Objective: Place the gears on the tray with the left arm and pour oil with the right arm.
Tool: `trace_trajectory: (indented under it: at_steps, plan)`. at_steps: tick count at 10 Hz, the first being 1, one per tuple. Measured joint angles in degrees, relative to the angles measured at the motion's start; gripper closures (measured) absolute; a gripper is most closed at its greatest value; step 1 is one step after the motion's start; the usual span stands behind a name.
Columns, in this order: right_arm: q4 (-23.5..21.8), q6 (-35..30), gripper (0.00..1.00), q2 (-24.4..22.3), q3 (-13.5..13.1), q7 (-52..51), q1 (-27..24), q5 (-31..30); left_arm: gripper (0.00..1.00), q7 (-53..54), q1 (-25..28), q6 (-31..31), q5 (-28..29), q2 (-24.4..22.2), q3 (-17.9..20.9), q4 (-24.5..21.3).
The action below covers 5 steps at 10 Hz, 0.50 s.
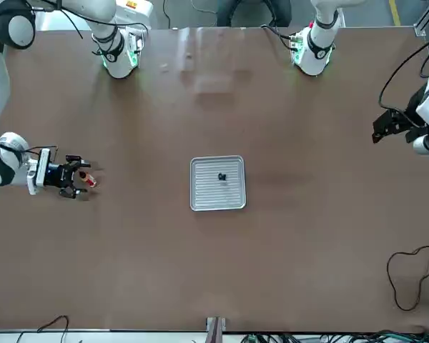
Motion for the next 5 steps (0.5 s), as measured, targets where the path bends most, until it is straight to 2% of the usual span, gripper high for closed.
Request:
trace_trajectory:
  at_steps: [5]
  plan:
    - [0.9, -5.8, 0.00, -0.3, 0.1, 5.1, 0.0, 0.0, 0.01, 0.0, 0.0, 0.0, 0.0, 0.0, 0.0, 0.0]
